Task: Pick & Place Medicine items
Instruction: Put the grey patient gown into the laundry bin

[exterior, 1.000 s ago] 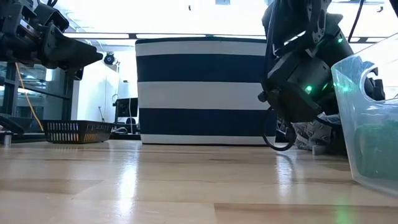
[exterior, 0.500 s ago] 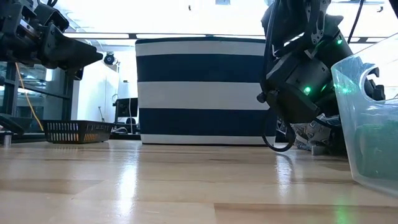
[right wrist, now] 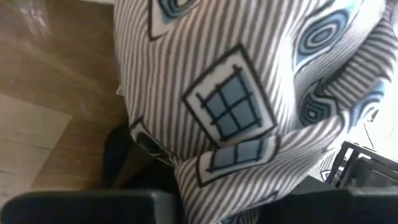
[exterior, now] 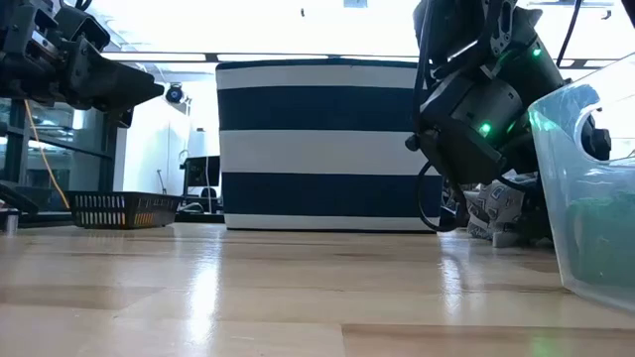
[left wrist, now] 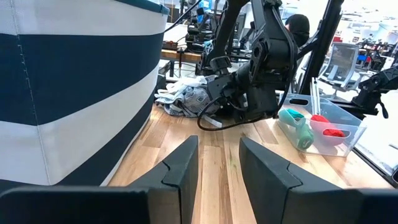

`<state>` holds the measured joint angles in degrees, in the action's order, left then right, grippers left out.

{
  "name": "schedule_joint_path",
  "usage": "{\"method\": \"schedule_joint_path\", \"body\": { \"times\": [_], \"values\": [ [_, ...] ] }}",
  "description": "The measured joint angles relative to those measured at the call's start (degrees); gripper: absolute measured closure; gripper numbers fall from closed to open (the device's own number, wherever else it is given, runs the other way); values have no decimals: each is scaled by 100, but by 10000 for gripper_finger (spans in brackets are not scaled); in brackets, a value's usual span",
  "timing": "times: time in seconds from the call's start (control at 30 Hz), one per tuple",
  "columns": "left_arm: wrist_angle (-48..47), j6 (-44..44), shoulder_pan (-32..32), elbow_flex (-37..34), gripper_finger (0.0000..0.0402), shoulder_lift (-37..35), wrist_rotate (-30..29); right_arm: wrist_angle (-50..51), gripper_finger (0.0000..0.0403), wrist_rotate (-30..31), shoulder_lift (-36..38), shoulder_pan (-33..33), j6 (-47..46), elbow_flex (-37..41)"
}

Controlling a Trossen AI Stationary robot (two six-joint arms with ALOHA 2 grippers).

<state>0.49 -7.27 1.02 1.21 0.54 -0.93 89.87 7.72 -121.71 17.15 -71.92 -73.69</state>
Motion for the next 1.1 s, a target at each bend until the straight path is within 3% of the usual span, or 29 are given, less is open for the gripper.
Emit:
{"method": "schedule_joint_path", "body": {
  "times": [0.23,0.4,0.8,1.1],
  "values": [
    [0,0,-2,-2,291,0,2,-12,323,102,339,9,11,4],
    [0,0,-1,-1,291,-1,0,-8,337,188,976,9,-120,2],
    [0,0,-2,-2,291,0,0,-240,359,1034,2640,136,-334,2],
    [0,-2,-2,-1,291,0,1,-243,363,1004,2679,329,547,2]
  ]
}}
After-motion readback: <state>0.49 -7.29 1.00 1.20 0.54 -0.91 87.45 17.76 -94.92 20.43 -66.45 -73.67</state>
